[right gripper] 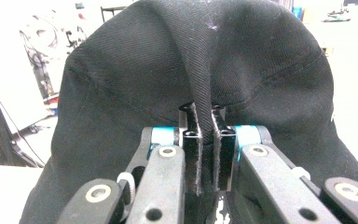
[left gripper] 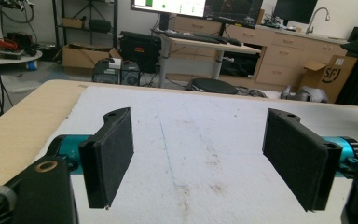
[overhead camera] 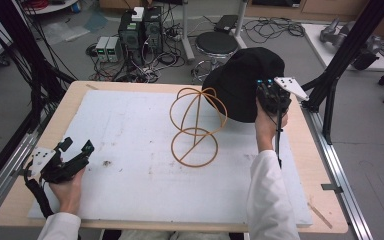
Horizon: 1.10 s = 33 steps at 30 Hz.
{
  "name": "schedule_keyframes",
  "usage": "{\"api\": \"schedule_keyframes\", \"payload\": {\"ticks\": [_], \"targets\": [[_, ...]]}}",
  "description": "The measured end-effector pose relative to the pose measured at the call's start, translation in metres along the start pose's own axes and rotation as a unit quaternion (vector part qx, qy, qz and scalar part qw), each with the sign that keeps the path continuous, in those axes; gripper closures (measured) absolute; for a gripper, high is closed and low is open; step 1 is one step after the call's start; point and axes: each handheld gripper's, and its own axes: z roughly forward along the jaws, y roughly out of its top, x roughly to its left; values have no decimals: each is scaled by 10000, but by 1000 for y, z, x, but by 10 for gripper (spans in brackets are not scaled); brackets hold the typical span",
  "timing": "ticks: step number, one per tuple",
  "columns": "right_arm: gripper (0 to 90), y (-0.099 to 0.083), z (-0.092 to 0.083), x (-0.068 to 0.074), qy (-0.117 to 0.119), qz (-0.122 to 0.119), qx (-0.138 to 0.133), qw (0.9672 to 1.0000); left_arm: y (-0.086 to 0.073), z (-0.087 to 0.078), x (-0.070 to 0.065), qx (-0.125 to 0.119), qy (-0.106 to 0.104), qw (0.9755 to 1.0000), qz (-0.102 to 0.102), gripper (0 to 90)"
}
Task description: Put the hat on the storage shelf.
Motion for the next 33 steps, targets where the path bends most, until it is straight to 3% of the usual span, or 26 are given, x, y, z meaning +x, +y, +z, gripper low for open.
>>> {"api": "schedule_keyframes", "payload": {"ticks": [15,19,24,33], "targets": [[859,38,-22,5,68,-165,-567,9982,0,1,0,-10,-27,10000,-22,248],[859,47,-28,6,94,44,-815,9966,0,1,0,-10,-25,10000,-20,248],[860,58,-34,9,166,72,-1013,9947,0,1,-1,-16,-30,10000,-26,248],[859,77,-49,18,507,173,-1368,9891,0,1,1,-11,-16,10000,-56,248]]}}
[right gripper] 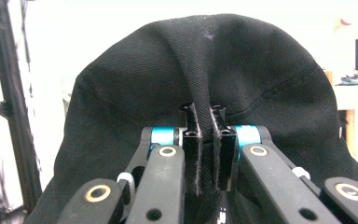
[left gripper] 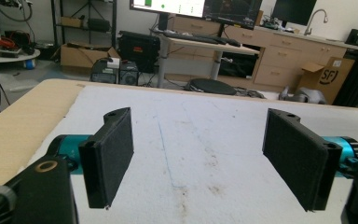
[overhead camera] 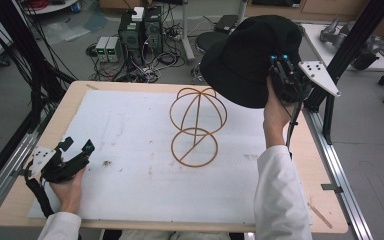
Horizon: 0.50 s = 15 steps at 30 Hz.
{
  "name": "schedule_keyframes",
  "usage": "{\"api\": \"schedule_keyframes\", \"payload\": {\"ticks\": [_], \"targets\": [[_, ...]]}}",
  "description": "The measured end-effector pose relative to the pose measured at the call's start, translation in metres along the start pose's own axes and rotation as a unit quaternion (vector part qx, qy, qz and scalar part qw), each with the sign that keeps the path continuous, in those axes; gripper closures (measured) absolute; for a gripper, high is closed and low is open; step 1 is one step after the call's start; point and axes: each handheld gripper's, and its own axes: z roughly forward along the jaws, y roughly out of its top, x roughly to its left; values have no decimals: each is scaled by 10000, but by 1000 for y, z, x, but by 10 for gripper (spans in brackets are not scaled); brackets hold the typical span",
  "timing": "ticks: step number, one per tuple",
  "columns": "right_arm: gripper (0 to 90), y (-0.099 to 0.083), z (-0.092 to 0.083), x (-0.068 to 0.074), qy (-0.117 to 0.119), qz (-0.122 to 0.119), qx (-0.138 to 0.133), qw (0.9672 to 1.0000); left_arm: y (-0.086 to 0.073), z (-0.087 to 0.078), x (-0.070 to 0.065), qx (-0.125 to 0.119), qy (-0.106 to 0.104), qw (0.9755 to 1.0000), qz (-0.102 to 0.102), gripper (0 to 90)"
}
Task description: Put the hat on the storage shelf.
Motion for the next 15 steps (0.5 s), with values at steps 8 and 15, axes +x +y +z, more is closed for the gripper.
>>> {"api": "schedule_keyframes", "payload": {"ticks": [8,15], "targets": [[859,15,-6,16,299,-3,-164,9994,0,0,0,-16,9,10000,-14,248],[860,23,-15,25,593,187,-364,9974,0,0,1,-6,19,10000,-27,248]]}}
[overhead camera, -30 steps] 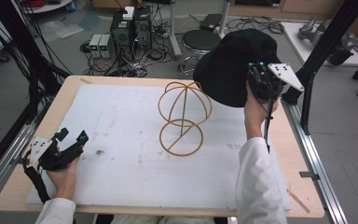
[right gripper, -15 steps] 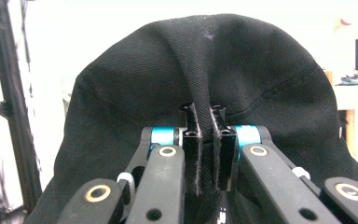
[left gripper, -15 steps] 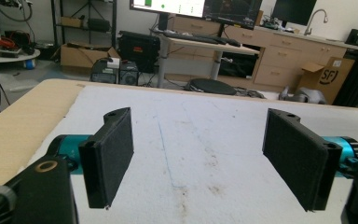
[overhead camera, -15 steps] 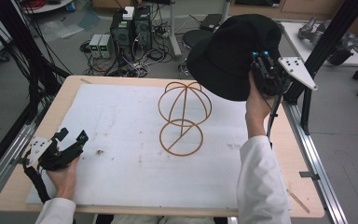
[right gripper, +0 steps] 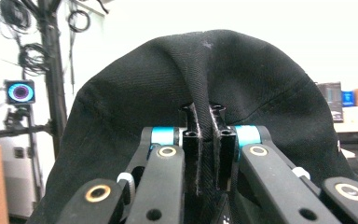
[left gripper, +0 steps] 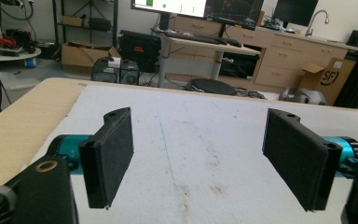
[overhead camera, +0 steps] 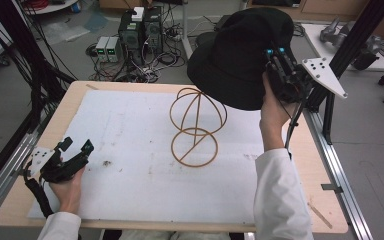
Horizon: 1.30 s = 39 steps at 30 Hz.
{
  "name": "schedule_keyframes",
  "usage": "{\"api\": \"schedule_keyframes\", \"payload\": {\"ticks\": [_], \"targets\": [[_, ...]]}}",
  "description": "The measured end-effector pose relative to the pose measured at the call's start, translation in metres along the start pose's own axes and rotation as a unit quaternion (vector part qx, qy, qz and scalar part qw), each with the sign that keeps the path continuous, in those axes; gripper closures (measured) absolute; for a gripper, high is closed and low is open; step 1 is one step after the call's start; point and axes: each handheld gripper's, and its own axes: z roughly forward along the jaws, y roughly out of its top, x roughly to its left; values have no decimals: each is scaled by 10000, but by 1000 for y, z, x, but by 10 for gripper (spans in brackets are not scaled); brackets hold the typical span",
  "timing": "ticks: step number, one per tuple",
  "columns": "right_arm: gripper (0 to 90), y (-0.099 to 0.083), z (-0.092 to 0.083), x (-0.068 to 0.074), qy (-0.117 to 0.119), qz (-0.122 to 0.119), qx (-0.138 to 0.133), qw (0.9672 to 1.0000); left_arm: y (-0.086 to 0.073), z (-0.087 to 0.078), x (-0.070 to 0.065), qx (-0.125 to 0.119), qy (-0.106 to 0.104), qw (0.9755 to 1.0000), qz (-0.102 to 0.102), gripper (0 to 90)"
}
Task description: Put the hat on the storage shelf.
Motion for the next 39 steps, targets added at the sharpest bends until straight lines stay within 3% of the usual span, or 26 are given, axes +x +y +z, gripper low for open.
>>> {"api": "schedule_keyframes", "payload": {"ticks": [6,16,25,31,39], "targets": [[861,3,-5,9,316,259,-6,9992,0,0,-1,-8,-9,10000,-15,248],[860,0,-4,28,726,246,19,9971,0,0,0,19,-32,10000,-38,249],[861,-10,1,50,1130,227,224,9931,0,0,1,3,-32,10000,-44,249],[861,-22,0,58,1198,149,339,9921,0,-1,2,2,-30,10000,-46,249],[861,-44,-2,57,1210,299,631,9902,0,-1,2,-3,-18,10000,-39,250]]}}
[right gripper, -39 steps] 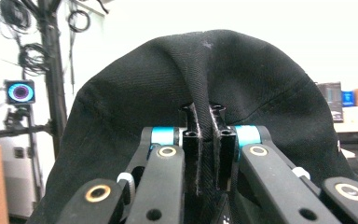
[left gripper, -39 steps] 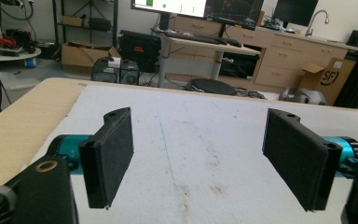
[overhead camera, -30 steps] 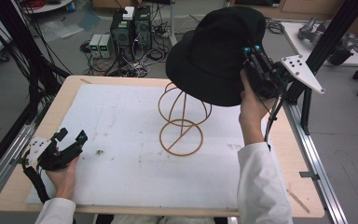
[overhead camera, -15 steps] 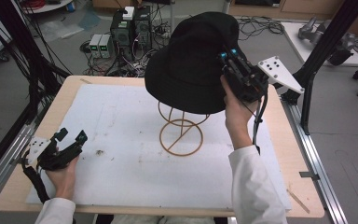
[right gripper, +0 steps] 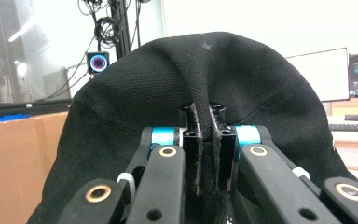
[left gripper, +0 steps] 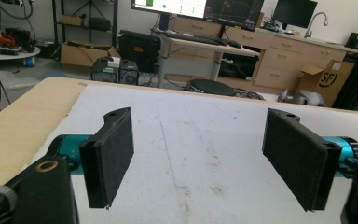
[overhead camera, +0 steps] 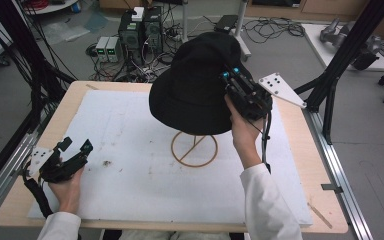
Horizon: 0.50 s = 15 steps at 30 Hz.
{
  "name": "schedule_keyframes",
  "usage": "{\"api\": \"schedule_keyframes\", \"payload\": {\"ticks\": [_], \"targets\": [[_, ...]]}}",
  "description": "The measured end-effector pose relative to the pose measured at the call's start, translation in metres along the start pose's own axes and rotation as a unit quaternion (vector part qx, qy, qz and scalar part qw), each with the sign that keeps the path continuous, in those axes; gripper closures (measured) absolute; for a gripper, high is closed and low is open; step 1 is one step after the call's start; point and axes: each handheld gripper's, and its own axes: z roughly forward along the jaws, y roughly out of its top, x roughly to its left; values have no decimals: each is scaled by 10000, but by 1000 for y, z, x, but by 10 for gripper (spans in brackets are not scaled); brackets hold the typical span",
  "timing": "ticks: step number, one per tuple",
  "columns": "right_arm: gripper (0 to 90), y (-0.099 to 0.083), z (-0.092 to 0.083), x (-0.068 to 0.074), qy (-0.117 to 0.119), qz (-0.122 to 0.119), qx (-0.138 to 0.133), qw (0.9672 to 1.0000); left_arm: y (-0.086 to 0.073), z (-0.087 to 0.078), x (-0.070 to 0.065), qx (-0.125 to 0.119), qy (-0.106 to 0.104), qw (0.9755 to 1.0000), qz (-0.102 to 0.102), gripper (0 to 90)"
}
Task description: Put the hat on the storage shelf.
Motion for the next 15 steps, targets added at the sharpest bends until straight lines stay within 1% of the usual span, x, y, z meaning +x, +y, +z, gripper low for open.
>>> {"api": "schedule_keyframes", "payload": {"ticks": [6,15], "targets": [[860,-16,-4,2,43,-1,196,9998,0,-1,0,-13,9,10000,18,251],[860,-31,-11,6,92,41,256,9996,0,-1,-1,-27,14,10000,22,251]]}}
